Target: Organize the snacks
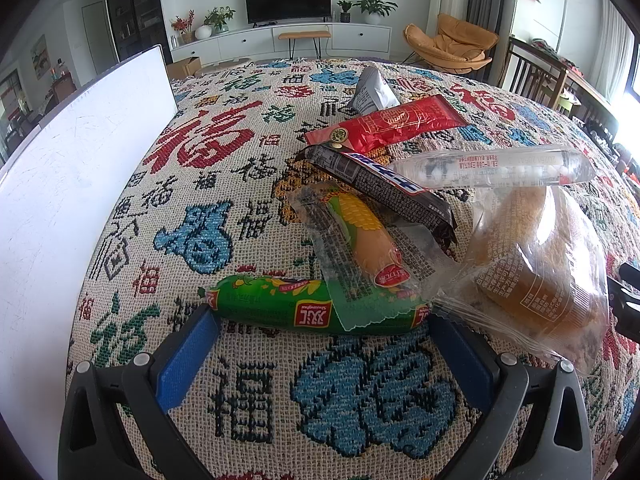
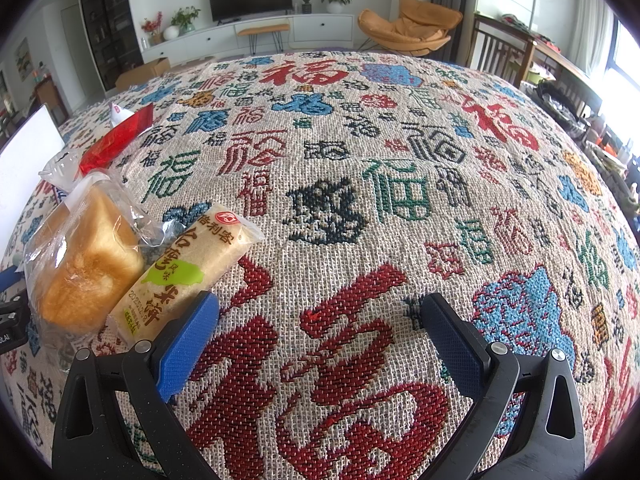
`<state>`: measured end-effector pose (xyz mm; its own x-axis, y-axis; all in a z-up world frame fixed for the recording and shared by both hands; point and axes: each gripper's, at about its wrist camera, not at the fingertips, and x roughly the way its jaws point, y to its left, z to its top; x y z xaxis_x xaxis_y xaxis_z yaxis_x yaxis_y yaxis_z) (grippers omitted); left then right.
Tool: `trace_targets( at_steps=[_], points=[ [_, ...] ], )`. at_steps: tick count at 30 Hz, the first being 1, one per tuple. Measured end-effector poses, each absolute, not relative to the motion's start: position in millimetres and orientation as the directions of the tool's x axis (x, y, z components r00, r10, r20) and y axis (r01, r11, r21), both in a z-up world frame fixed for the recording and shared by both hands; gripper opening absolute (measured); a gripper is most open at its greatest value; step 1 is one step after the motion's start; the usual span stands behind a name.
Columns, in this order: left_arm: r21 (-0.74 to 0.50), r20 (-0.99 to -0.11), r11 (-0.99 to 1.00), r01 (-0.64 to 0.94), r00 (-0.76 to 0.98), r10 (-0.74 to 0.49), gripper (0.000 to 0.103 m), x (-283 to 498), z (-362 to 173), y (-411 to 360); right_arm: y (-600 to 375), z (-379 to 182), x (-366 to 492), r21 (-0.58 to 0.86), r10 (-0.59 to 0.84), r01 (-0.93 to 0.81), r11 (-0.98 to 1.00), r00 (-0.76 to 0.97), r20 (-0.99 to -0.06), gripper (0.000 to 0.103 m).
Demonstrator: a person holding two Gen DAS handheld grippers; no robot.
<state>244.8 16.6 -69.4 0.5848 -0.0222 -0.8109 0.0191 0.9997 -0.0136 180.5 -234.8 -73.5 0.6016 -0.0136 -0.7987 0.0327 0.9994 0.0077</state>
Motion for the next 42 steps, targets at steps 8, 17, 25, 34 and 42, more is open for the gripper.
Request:
trace_targets(
  at_steps=[8,17,25,34,42],
  points=[
    [-0.014,-0.811,1.000,0.019,0.585,-0.022,0.103,244.9,-69.4,16.7,-234.9,-73.4,180.6,0.008,-0.014,0.033,0.999,0.602,-0.799,0.103],
    [-0.014,-0.811,1.000,0.019,0.585,-0.022,0.103,244.6,-69.2,16.5,-234.7,-73.4,180.5,0.008,-0.014,0.033,0.999,0.602,-0.799,0.103],
    [-0.021,-0.810,0.998,0.058,0.584,-0.051,0.103,204.7,-68.7,20.8,-234.2,-73.6,180.4,0.007,-0.014,0.033,0.999,0.602,-0.799,0.103],
    [-0.019,-0.808,0.997,0.069,0.586,-0.055,0.103,186.8,-68.5,21.8,-234.6,-73.5,180.7,0.007,-0.014,0.033,0.999,0.602,-0.799,0.103],
    [-0.018,-0.808,0.997,0.068,0.586,-0.055,0.103,185.7,-68.2,20.6,-234.6,-73.5,180.7,0.007,-0.014,0.033,0.999,0.602,-0.799,0.103]
  ],
)
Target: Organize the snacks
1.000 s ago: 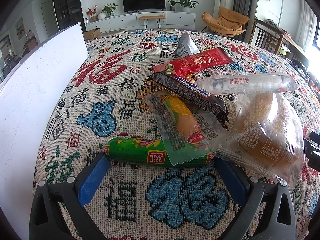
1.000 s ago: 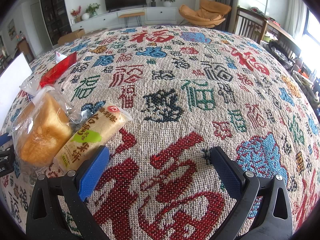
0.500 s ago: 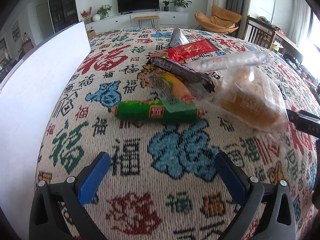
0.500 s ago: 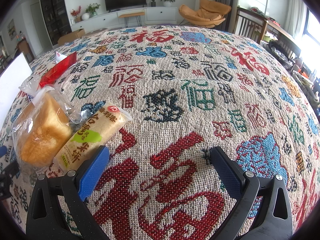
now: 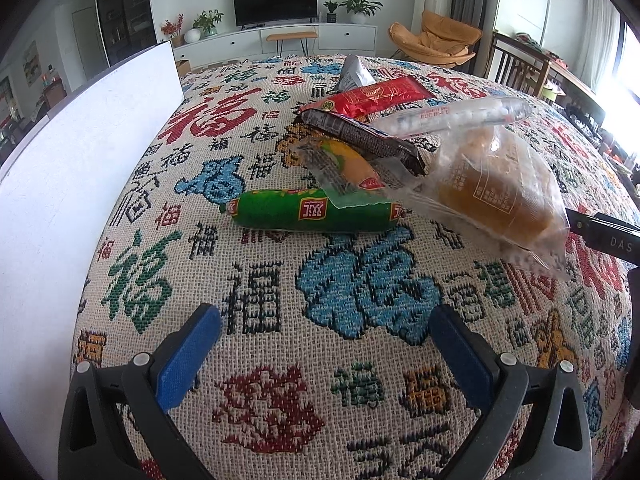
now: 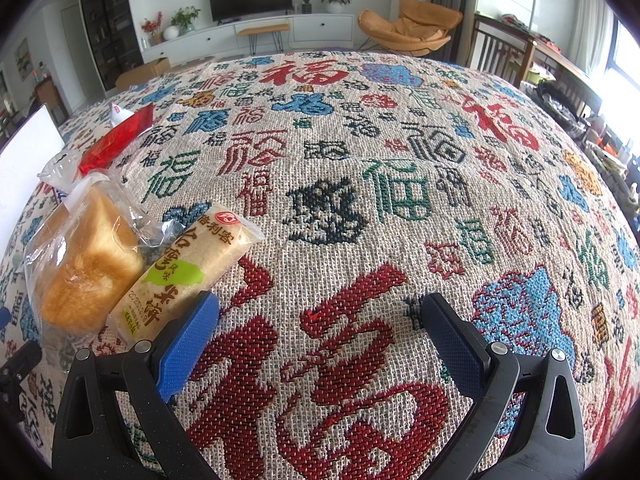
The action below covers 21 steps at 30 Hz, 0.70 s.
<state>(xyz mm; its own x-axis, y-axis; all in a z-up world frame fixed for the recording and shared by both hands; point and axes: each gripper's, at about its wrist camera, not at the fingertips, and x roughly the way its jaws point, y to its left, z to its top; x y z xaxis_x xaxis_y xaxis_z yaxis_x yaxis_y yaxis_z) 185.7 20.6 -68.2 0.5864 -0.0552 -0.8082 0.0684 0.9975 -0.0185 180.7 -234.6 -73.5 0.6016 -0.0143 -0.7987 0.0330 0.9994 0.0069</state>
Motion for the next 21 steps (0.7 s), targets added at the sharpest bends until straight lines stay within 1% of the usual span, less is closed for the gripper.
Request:
trace_targets(
  at_steps=[18,21],
  points=[
    [-0.024,-0.807,0.994,0.104,0.585,-0.080,0.103,172.4,-67.9,28.9,-234.5,-73.5,181.2,0.008,-0.013,0.033,0.999,0.601,-0.799,0.103],
    [-0.026,-0.806,0.994,0.104,0.586,-0.082,0.103,173.1,-67.7,29.6,-237.6,-72.0,184.0,0.009,0.014,-0.012,1.000,0.576,-0.818,0.102]
  ],
)
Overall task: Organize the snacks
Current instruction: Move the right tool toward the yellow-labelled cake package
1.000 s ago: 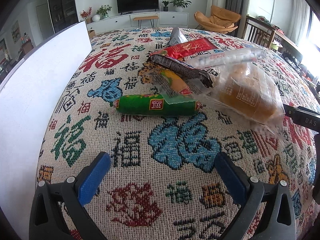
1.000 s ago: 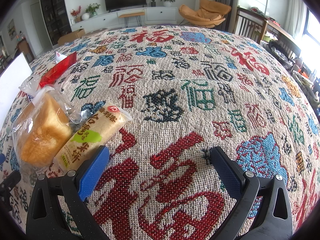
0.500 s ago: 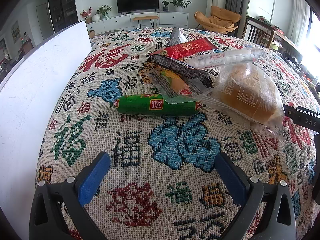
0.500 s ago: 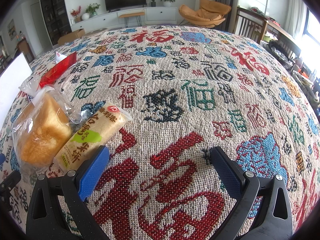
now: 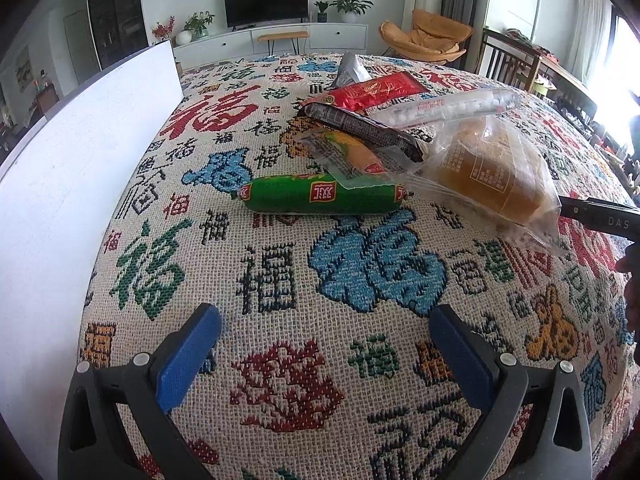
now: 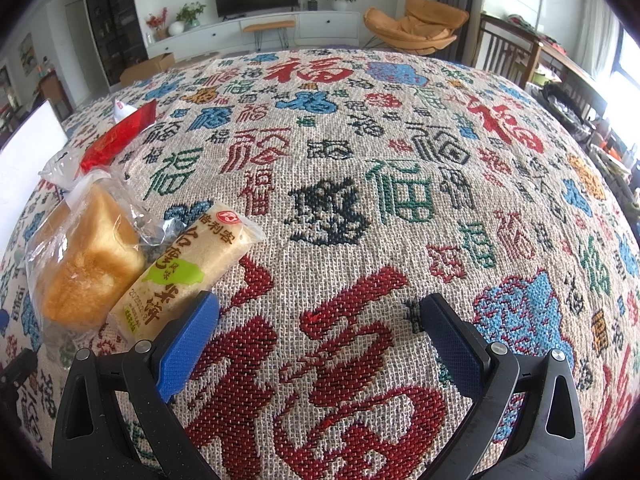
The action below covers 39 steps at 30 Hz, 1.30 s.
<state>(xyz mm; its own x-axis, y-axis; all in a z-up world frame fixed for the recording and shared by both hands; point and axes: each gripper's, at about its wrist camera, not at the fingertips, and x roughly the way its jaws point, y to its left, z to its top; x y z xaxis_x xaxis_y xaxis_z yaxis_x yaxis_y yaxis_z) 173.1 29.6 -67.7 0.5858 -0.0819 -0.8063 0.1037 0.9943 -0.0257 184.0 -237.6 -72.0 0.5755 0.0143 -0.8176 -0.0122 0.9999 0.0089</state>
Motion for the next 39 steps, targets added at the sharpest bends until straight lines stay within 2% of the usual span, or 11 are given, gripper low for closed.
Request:
trace_targets(
  at_steps=[7,10,19,21,22,25,31,34,36,37,39],
  points=[
    [-0.023,-0.806,0.994,0.102,0.586,-0.079,0.103,174.0,-67.8,30.1,-273.2,-45.6,173.3,0.136,0.039,0.144,0.980,0.536,-0.844,0.100],
    [-0.023,-0.806,0.994,0.103,0.586,-0.079,0.103,174.0,-67.8,30.2,-262.6,-39.1,182.7,0.191,0.094,0.133,0.973,0.527,-0.845,0.100],
    [-0.024,-0.806,0.994,0.103,0.586,-0.080,0.103,173.8,-67.5,30.3,-188.1,-62.3,221.7,0.091,0.043,0.086,0.992,0.446,-0.894,0.096],
    [-0.024,-0.806,0.994,0.103,0.586,-0.080,0.103,173.7,-67.3,30.1,-171.8,-64.9,221.5,0.027,0.007,0.039,0.999,0.450,-0.893,0.088],
    [-0.024,-0.806,0.994,0.103,0.586,-0.080,0.103,173.7,-67.4,30.1,-168.5,-63.5,218.8,0.027,0.016,0.019,0.999,0.464,-0.885,0.077],
    [-0.023,-0.806,0.994,0.103,0.586,-0.079,0.103,173.7,-67.3,29.9,-171.0,-58.5,206.6,-0.018,-0.016,0.002,1.000,0.491,-0.871,0.031],
    [-0.023,-0.806,0.994,0.103,0.586,-0.079,0.103,174.1,-67.4,30.2,-206.8,-60.9,169.9,-0.091,-0.084,0.016,0.996,0.565,-0.820,0.031],
    [-0.023,-0.806,0.994,0.103,0.586,-0.079,0.103,174.0,-67.4,30.2,-220.9,-60.9,163.1,-0.057,-0.061,0.026,0.998,0.597,-0.800,0.037],
    [-0.023,-0.806,0.994,0.103,0.586,-0.079,0.103,174.0,-67.4,30.2,-227.0,-62.3,161.7,-0.044,-0.062,0.045,0.998,0.613,-0.788,0.054],
    [-0.023,-0.806,0.994,0.103,0.586,-0.079,0.103,174.0,-67.4,30.1,-229.6,-63.9,160.6,-0.041,-0.068,0.057,0.998,0.618,-0.783,0.071],
    [-0.023,-0.806,0.994,0.103,0.586,-0.079,0.103,174.0,-67.3,30.2,-234.4,-66.9,159.2,-0.009,-0.056,0.077,0.997,0.626,-0.778,0.076]
  ],
)
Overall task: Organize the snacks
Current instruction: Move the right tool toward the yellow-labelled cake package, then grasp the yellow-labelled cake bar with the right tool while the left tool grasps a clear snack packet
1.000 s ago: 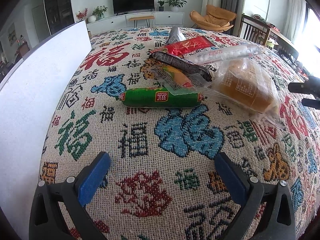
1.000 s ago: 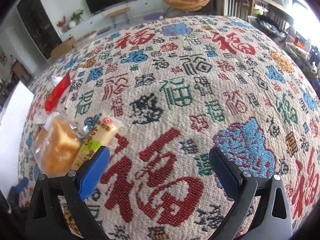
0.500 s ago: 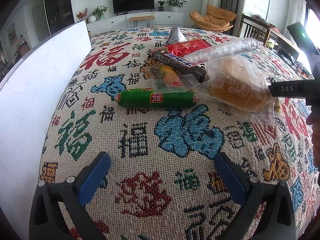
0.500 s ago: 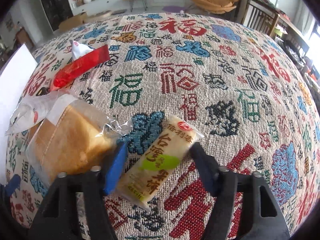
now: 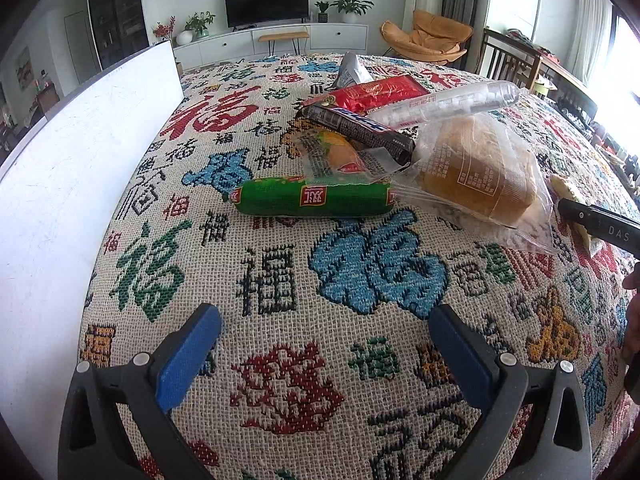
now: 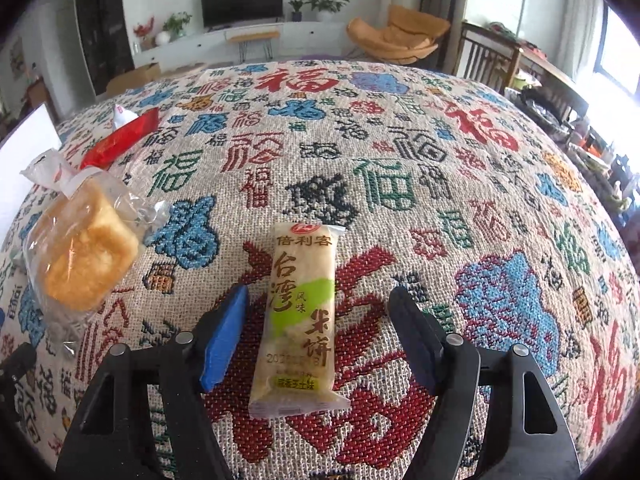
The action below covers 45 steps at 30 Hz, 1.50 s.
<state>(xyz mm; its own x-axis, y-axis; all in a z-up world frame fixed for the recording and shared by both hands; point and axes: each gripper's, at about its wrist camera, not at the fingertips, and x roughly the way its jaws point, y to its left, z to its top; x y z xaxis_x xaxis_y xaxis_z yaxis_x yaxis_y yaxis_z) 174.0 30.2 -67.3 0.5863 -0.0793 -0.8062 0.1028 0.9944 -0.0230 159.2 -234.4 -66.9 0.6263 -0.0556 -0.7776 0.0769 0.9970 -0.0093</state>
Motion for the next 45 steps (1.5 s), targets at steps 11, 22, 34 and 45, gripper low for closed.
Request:
trace_targets(
  at_steps=[11,22,34,45],
  points=[
    [-0.023,-0.806,0.994,0.103,0.587,-0.079,0.103,173.8,-67.3,30.0,-233.6,-69.5,165.3,0.000,-0.050,0.080,0.997,0.616,-0.786,0.087],
    [-0.024,-0.807,0.994,0.107,0.585,-0.082,0.103,173.5,-67.1,30.0,-232.4,-70.3,165.0,0.003,-0.044,0.076,0.997,0.616,-0.787,0.090],
    [-0.336,-0.807,0.936,0.102,0.481,-0.343,0.103,177.3,-47.3,88.2,-232.1,-70.6,165.5,0.004,-0.044,0.076,0.997,0.615,-0.787,0.091],
    [-0.142,-0.879,0.988,0.067,0.451,-0.157,0.083,289.0,-19.9,50.2,-232.1,-70.5,165.6,0.004,-0.044,0.077,0.997,0.615,-0.787,0.091]
  ],
)
